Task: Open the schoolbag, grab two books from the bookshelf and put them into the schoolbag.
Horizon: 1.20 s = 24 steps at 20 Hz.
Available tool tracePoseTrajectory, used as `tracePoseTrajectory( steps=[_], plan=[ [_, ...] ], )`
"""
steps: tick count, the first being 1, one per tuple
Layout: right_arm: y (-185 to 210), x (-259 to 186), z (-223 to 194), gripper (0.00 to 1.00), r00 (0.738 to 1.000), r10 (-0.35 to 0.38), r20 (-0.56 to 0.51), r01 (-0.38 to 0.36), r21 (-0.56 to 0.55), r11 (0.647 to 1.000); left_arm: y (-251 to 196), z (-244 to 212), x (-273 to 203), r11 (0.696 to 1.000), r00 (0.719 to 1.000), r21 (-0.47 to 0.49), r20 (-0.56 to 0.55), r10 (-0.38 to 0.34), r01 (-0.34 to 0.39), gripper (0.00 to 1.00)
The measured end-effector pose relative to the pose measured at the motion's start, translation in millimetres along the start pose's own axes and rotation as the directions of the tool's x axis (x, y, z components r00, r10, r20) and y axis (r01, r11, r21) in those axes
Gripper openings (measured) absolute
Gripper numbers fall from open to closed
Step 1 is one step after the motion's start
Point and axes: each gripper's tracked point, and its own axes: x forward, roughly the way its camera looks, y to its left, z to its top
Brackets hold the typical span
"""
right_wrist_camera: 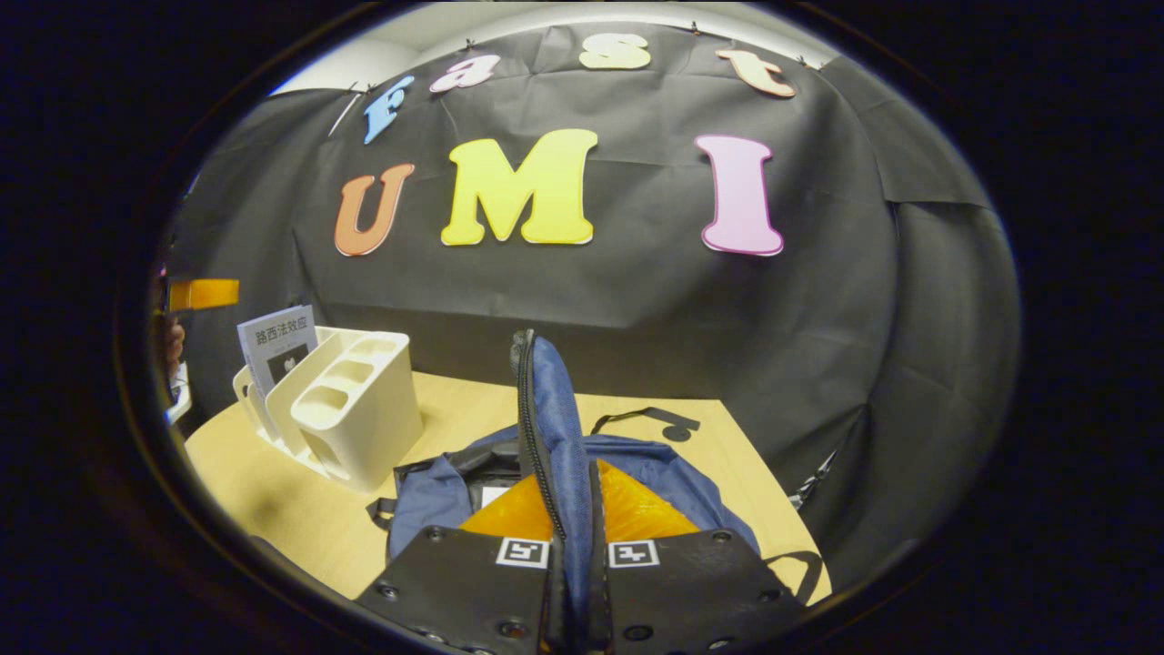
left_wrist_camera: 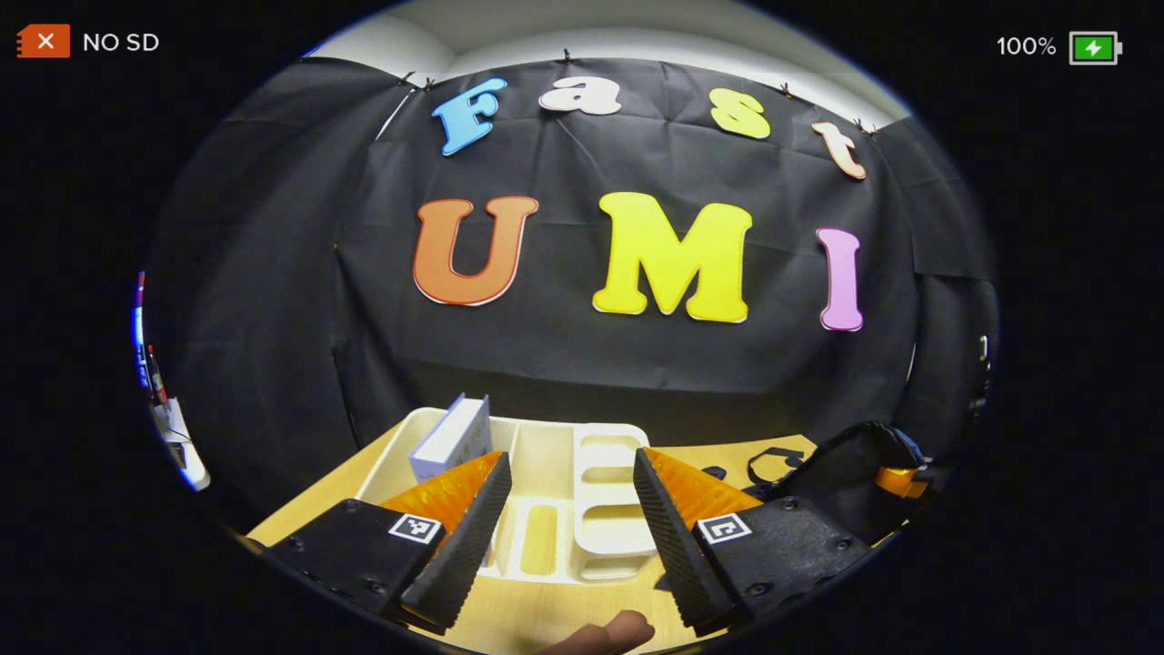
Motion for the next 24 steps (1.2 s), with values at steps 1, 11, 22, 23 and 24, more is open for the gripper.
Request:
tracePoseTrajectory(
  steps=[1, 11, 22, 23, 24],
  plan=[
    [0, -1, 0, 0.09, 1.0, 0.004, -0.002, -0.004, 0.002, 1.0, 9, 8, 5, 1.0, 1.0, 0.008, 0.0, 0.012, -0.012, 0.86],
    [1, -12, 0, 0.1, 0.999, 0.037, -0.008, -0.037, -0.005, 0.999, 77, -12, 98, 0.992, 0.956, 0.086, -0.27, 0.117, -0.097, 0.87],
    [6, -21, -13, 0.1, 0.999, 0.039, -0.021, -0.04, -0.02, 0.999, 100, -41, 127, 0.95, 0.778, 0.311, -0.592, 0.212, -0.023, 0.84],
    [8, -20, -14, 0.09, 0.999, 0.042, -0.022, -0.042, -0.02, 0.999, 101, -38, 127, 0.948, 0.789, 0.318, -0.574, 0.218, -0.03, 0.84],
    [8, -19, -14, 0.09, 0.999, 0.041, -0.024, -0.041, -0.022, 0.999, 105, -31, 128, 0.947, 0.797, 0.32, -0.562, 0.221, -0.037, 0.84]
  ],
)
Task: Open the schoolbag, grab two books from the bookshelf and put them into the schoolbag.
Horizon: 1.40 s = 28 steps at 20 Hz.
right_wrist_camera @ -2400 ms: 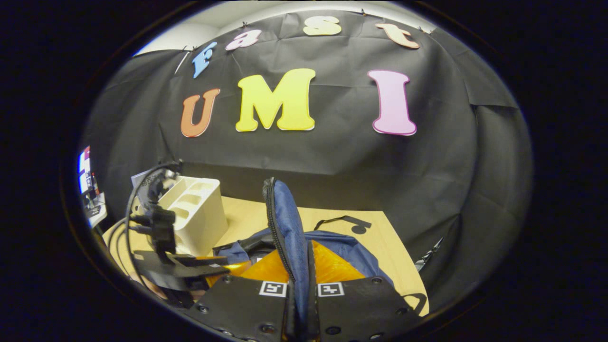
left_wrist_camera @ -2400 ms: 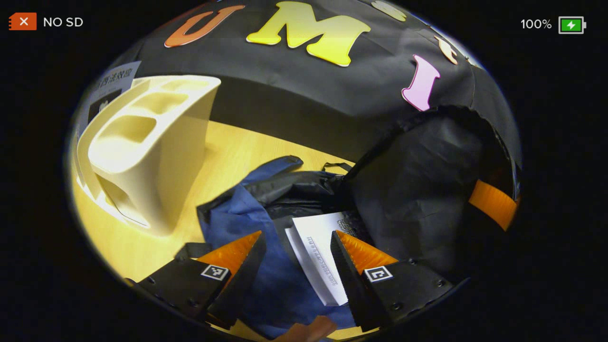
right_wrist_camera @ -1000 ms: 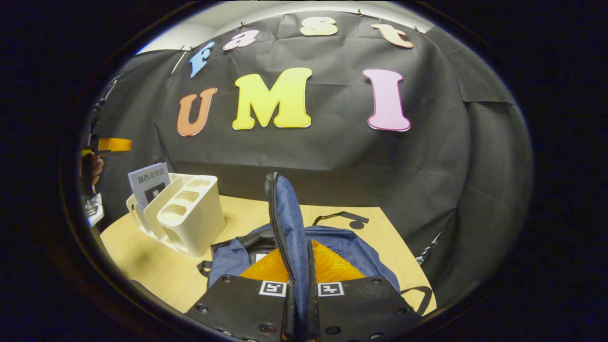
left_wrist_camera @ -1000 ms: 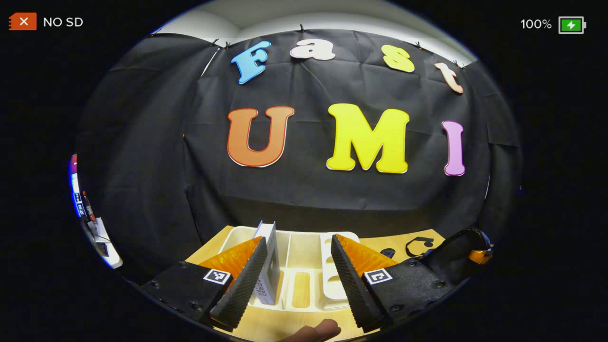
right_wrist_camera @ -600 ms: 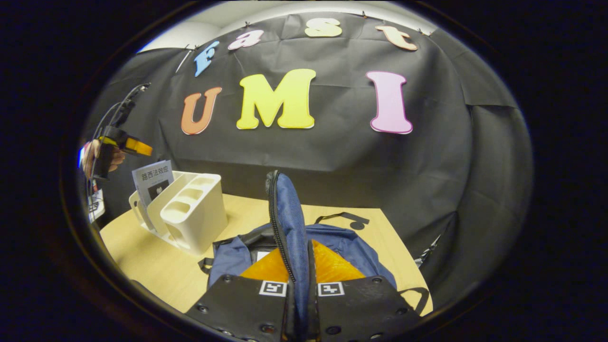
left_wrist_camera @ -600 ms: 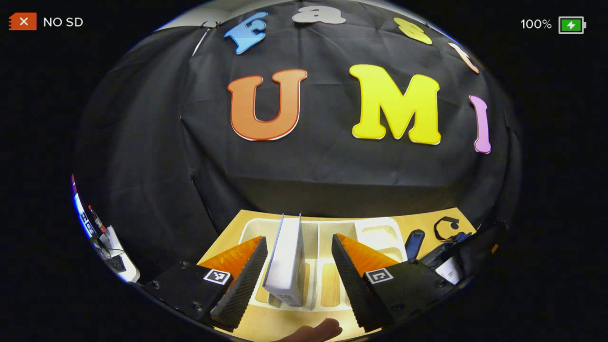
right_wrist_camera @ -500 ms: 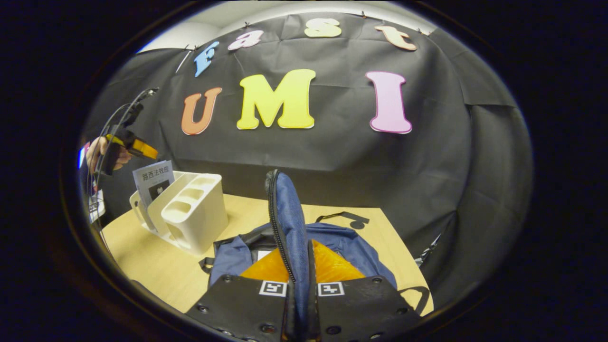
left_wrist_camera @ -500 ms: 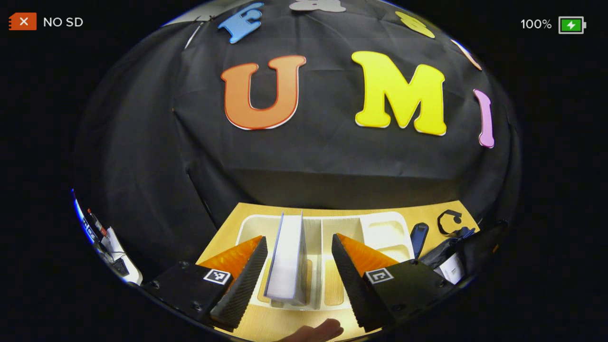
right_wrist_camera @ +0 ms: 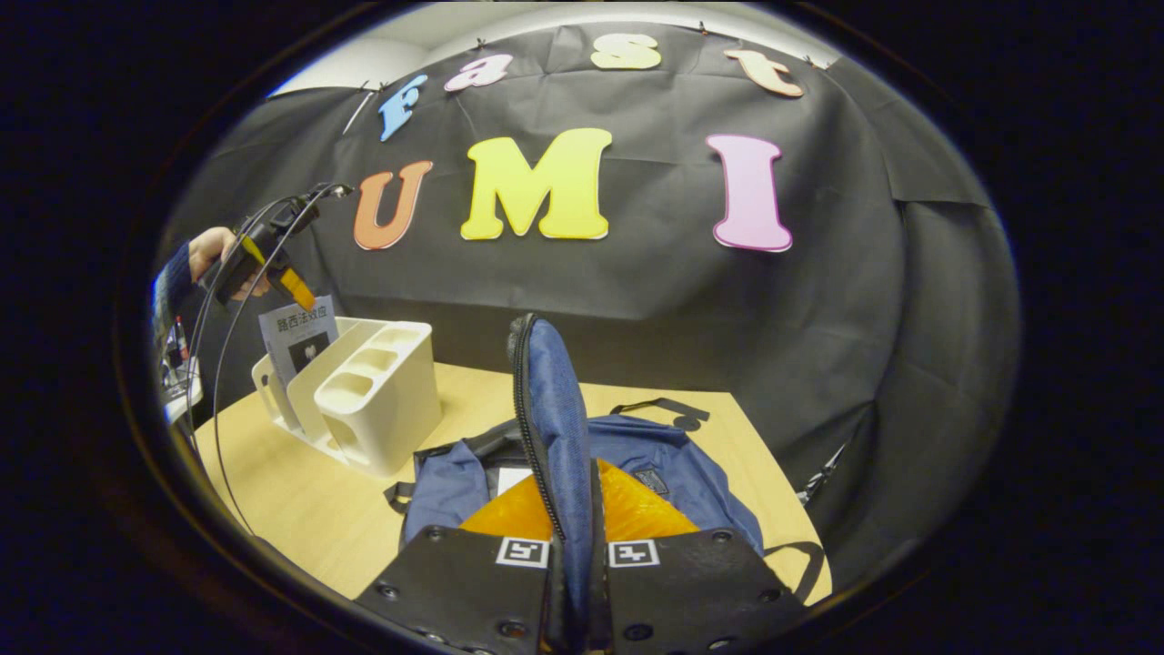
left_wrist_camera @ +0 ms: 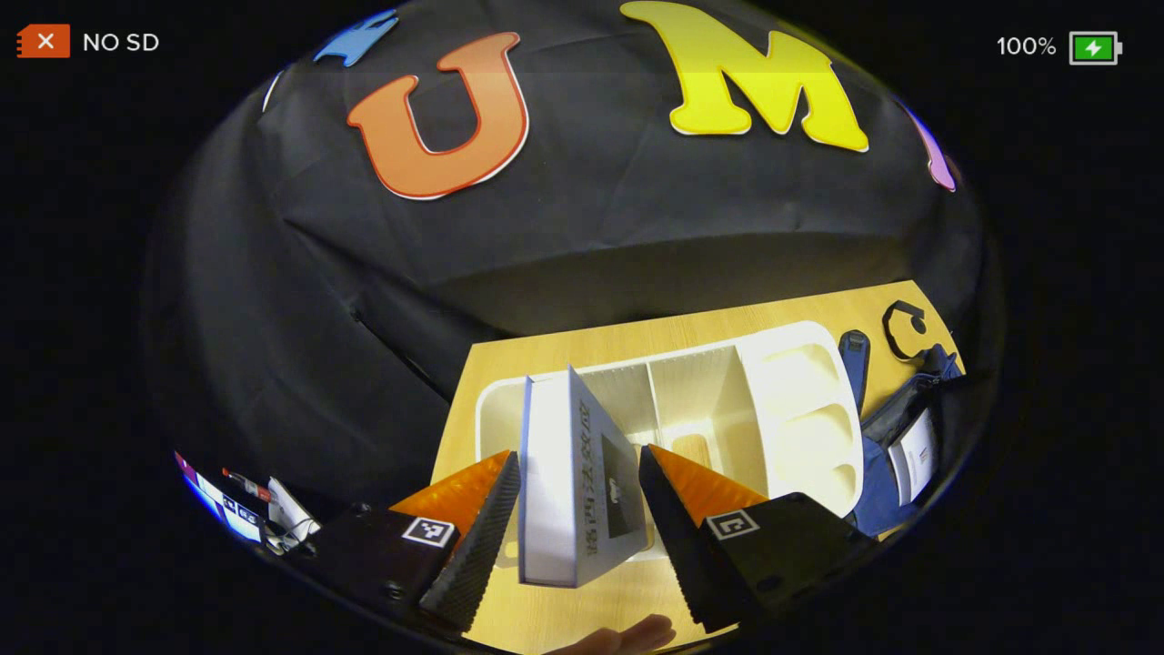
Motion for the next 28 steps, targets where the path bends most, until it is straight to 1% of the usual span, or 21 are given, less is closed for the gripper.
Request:
tracePoseTrajectory(
  steps=[3, 4, 5, 9, 10, 11, 12, 14, 15, 16, 17, 19, 20, 21, 22, 23, 24, 27, 28],
  plan=[
    [1, -1, 1, 0.09, 1.0, 0.0, 0.004, 0.0, -0.004, 1.0, 6, -2, -2, 1.0, 1.0, 0.009, -0.013, 0.004, -0.004, 0.84],
    [1, -2, 1, 0.09, 1.0, 0.0, 0.002, 0.0, -0.005, 1.0, 4, -3, 2, 1.0, 1.0, 0.013, -0.024, -0.002, 0.002, 0.86],
    [1, -2, 0, 0.09, 1.0, 0.0, 0.002, 0.0, -0.005, 1.0, 2, -5, 6, 1.0, 0.999, 0.011, -0.037, -0.006, 0.006, 0.84],
    [-1, -1, -2, 0.09, 1.0, -0.003, -0.001, 0.003, -0.001, 1.0, -7, -16, 24, 0.999, 0.996, 0.0, -0.087, -0.032, 0.032, 0.84],
    [-2, -1, -3, 0.09, 1.0, -0.003, -0.003, 0.003, 0.002, 1.0, -5, -20, 27, 1.0, 0.995, 0.002, -0.102, -0.02, 0.02, 0.85],
    [0, -1, -4, 0.09, 1.0, -0.002, -0.005, 0.002, 0.0, 1.0, -4, -24, 32, 1.0, 0.993, 0.0, -0.113, -0.019, 0.019, 0.82],
    [0, -2, -4, 0.1, 1.0, -0.004, -0.007, 0.004, -0.002, 1.0, -4, -27, 36, 1.0, 0.991, -0.017, -0.13, -0.025, 0.023, 0.82],
    [0, -2, -5, 0.09, 1.0, -0.001, -0.008, 0.001, -0.003, 1.0, -12, -29, 37, 0.996, 0.988, -0.064, -0.14, -0.069, 0.061, 0.75],
    [2, -1, -5, 0.09, 1.0, -0.002, -0.009, 0.002, -0.004, 1.0, -13, -30, 34, 0.994, 0.987, -0.083, -0.141, -0.08, 0.068, 0.63],
    [2, 0, -5, 0.09, 1.0, -0.002, -0.009, 0.002, -0.004, 1.0, -16, -31, 36, 0.992, 0.986, -0.101, -0.14, -0.093, 0.079, 0.56],
    [2, 0, -6, 0.1, 1.0, -0.002, -0.01, 0.002, -0.005, 1.0, -20, -29, 35, 0.988, 0.984, -0.113, -0.13, -0.122, 0.107, 0.51],
    [2, 1, -6, 0.1, 1.0, -0.003, -0.009, 0.003, 0.003, 1.0, -26, -30, 27, 0.982, 0.981, -0.122, -0.113, -0.158, 0.144, 0.45],
    [1, 2, -6, 0.1, 1.0, -0.006, -0.009, 0.006, 0.006, 1.0, -25, -33, 23, 0.98, 0.98, -0.121, -0.107, -0.17, 0.157, 0.45],
    [1, 2, -7, 0.09, 1.0, -0.006, -0.013, 0.007, 0.009, 1.0, -24, -34, 19, 0.978, 0.979, -0.131, -0.102, -0.175, 0.161, 0.48],
    [1, 3, -7, 0.09, 1.0, -0.006, -0.013, 0.006, 0.009, 1.0, -20, -35, 15, 0.977, 0.98, -0.142, -0.091, -0.175, 0.161, 0.43],
    [2, 3, -7, 0.09, 1.0, -0.005, -0.012, 0.005, 0.009, 1.0, -18, -36, 10, 0.975, 0.98, -0.154, -0.086, -0.177, 0.162, 0.46],
    [2, 4, -7, 0.09, 1.0, -0.005, -0.013, 0.005, 0.008, 1.0, -17, -39, 2, 0.97, 0.98, -0.174, -0.079, -0.184, 0.169, 0.42],
    [5, 6, -7, 0.09, 1.0, -0.004, -0.013, 0.004, 0.008, 1.0, -12, -48, -22, 0.956, 0.977, -0.226, -0.05, -0.205, 0.189, 0.41],
    [5, 6, -7, 0.09, 1.0, -0.005, -0.013, 0.005, 0.009, 1.0, -9, -53, -31, 0.951, 0.976, -0.236, -0.041, -0.213, 0.198, 0.45]
  ],
)
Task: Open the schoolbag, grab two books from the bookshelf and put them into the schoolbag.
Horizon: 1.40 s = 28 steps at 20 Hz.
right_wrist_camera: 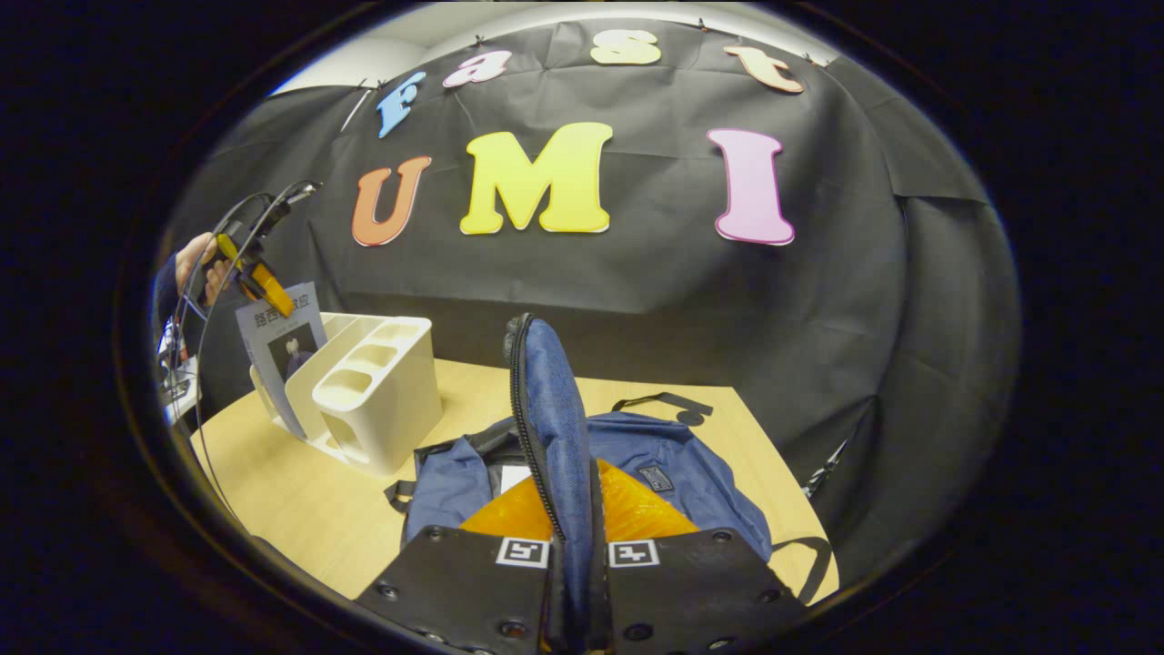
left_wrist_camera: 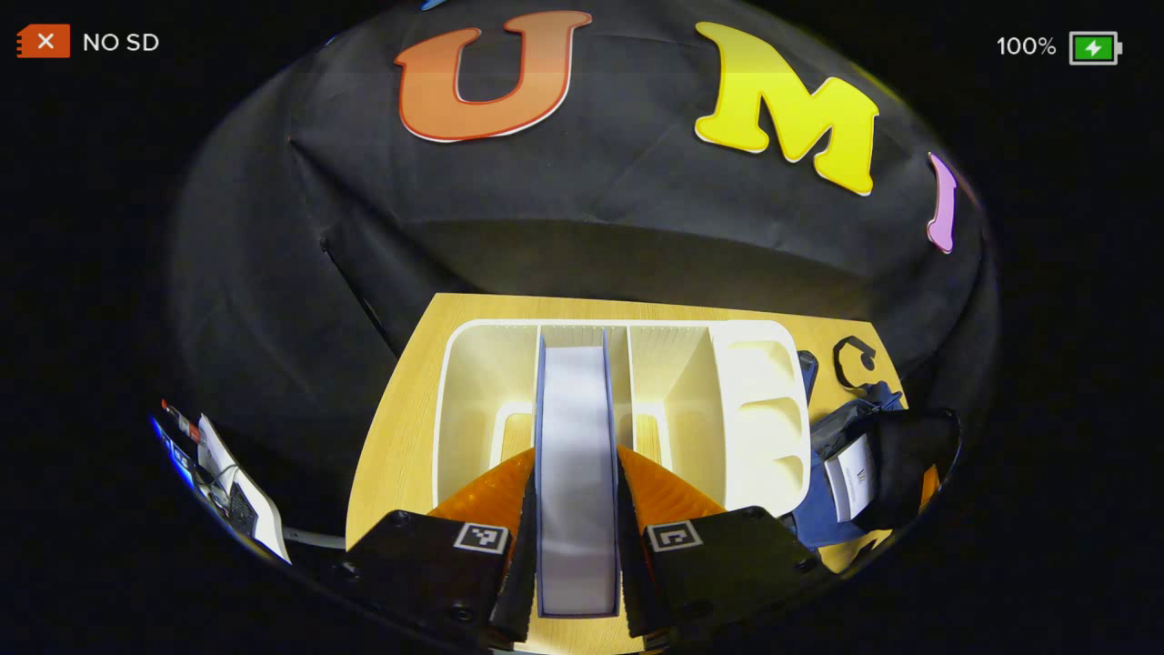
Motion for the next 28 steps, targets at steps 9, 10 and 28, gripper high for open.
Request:
tracePoseTrajectory(
  steps=[9, 10, 28],
  plan=[
    [8, 9, -8, 0.09, 1.0, 0.023, -0.014, -0.023, 0.037, 0.999, 12, -71, -74, 0.978, 0.992, -0.178, 0.084, -0.095, 0.109, 0.41],
    [10, 10, -8, 0.09, 0.999, 0.031, -0.013, -0.031, 0.041, 0.999, 16, -81, -78, 0.969, 0.99, -0.214, 0.096, -0.106, 0.125, 0.41],
    [12, 16, -11, 0.1, 0.997, 0.035, -0.069, -0.03, 0.061, 0.998, -31, -190, -104, 0.665, 0.861, -0.552, 0.256, -0.439, 0.503, 0.41]
  ],
)
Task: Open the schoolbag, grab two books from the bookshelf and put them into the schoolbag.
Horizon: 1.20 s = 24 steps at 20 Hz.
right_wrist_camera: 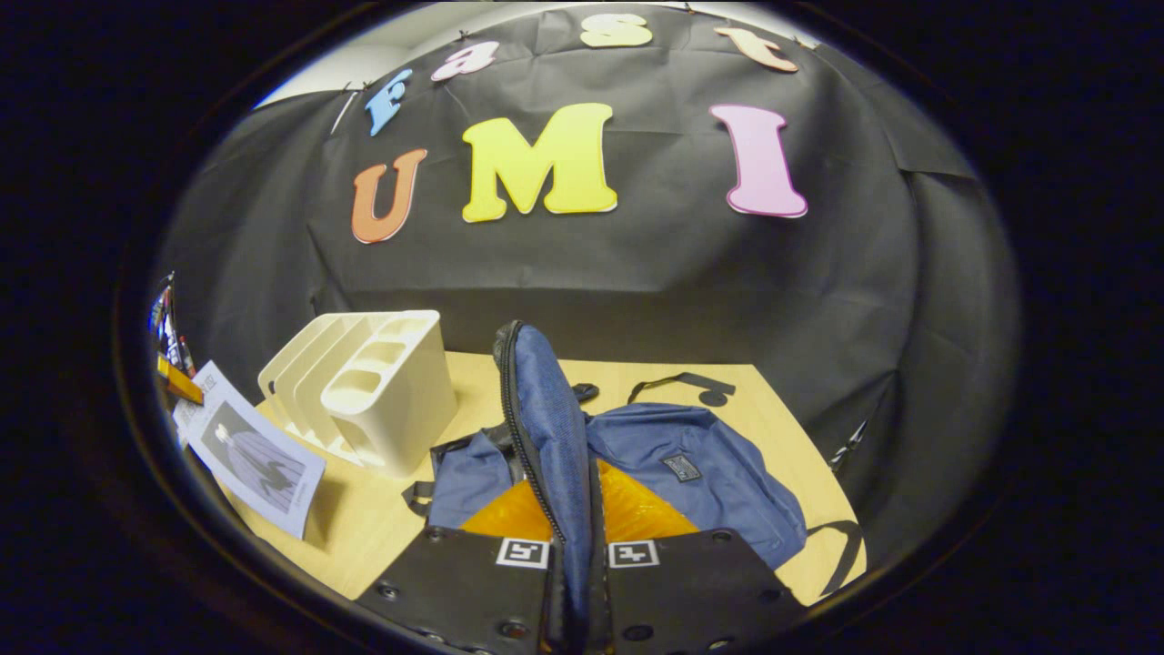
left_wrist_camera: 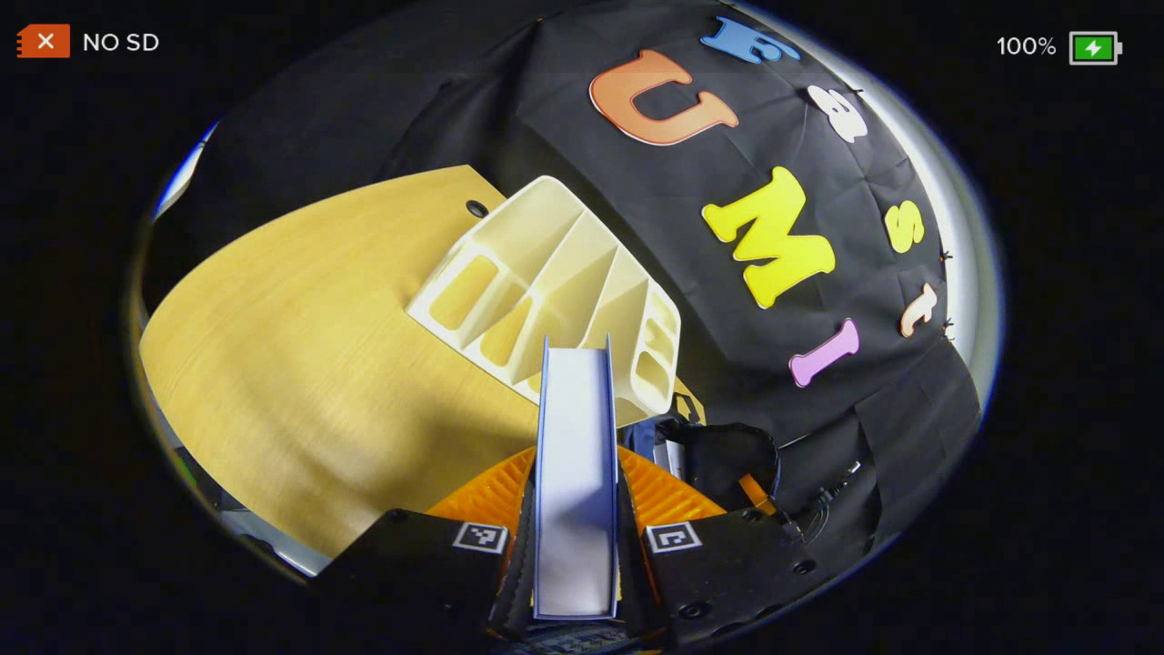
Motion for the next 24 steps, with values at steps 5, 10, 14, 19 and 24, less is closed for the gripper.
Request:
tracePoseTrajectory(
  steps=[5, 10, 14, 19, 24],
  plan=[
    [-3, 1, 4, 0.09, 1.0, -0.007, -0.009, 0.007, 0.011, 1.0, -32, -18, 18, 0.992, 0.993, -0.047, 0.0, -0.114, 0.114, 0.41],
    [-7, 1, 9, 0.09, 1.0, -0.016, -0.022, 0.016, -0.013, 1.0, -65, -40, 54, 0.978, 0.979, -0.077, -0.049, -0.197, 0.193, 0.41],
    [-10, 3, 14, 0.09, 0.999, -0.008, -0.037, 0.008, 0.011, 1.0, -101, -53, 85, 0.964, 0.964, -0.096, -0.072, -0.255, 0.248, 0.41],
    [-13, -2, 30, 0.1, 1.0, 0.004, 0.004, -0.004, 0.013, 1.0, -138, -72, 140, 0.96, 0.958, -0.1, -0.096, -0.272, 0.262, 0.41],
    [-10, -5, 33, 0.09, 1.0, 0.017, 0.019, -0.017, -0.01, 1.0, -174, -92, 184, 0.948, 0.947, -0.153, -0.117, -0.298, 0.279, 0.41]
  ],
)
